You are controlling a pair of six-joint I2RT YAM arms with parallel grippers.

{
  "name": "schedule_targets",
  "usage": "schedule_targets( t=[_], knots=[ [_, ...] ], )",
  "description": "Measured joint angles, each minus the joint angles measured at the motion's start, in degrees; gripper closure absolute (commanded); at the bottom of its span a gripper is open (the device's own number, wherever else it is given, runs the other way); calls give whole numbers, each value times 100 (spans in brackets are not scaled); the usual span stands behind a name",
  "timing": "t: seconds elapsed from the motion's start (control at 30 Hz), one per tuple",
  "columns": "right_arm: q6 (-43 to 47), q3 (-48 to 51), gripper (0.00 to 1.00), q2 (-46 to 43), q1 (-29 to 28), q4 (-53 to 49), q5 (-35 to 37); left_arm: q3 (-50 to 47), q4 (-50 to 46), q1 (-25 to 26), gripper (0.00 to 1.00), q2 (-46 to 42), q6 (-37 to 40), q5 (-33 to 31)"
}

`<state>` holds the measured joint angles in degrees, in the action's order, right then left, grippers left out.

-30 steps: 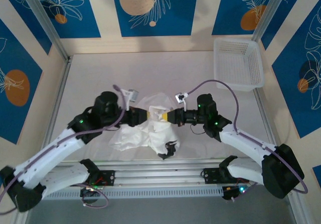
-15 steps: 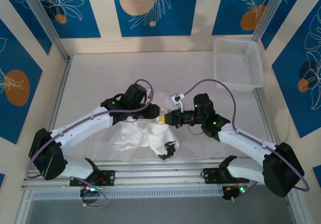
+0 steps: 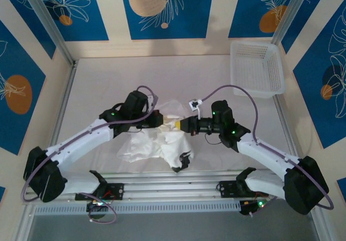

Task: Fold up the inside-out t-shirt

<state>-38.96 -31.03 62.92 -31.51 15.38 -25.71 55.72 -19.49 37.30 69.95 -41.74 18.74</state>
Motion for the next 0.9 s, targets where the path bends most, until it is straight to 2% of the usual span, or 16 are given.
schedule_targets(
  t=[0.13, 0.23, 0.27, 0.3, 0.33, 0.47, 0.57, 0.7, 0.77, 0.9],
  knots=[
    [-125, 522, 89, 107, 254, 177, -35, -22, 542, -407, 100, -531, -284, 678],
    [-162, 660, 82, 96, 267, 177, -109, -7, 741, -463, 100, -743, -280, 1067],
    [-164, 660, 76, 72, 267, 179, -107, -7, 774, -463, 100, -756, -267, 1180],
    [-140, 662, 64, 11, 264, 162, -101, -9, 809, -463, 100, -754, -216, 1298],
    [-133, 662, 59, -74, 267, 129, -76, -15, 820, -463, 100, -752, -138, 1377],
    [203, 625, 52, -627, 179, -280, 321, -120, 817, -463, 100, -752, 173, 1563],
    [883, 511, 47, -1104, -332, -629, 1191, -254, 833, -450, 100, -748, 337, 1676],
    [2144, 439, 47, -1458, -1388, -463, 2551, -299, 870, -332, 100, -658, 505, 1766],
    [2717, 291, 47, -1316, -1858, -282, 3123, -295, 887, -256, 100, -608, 529, 1768],
    [3980, -109, 37, -584, -2653, 452, 4472, -284, 981, -170, 100, -520, 525, 1766]
  ],
)
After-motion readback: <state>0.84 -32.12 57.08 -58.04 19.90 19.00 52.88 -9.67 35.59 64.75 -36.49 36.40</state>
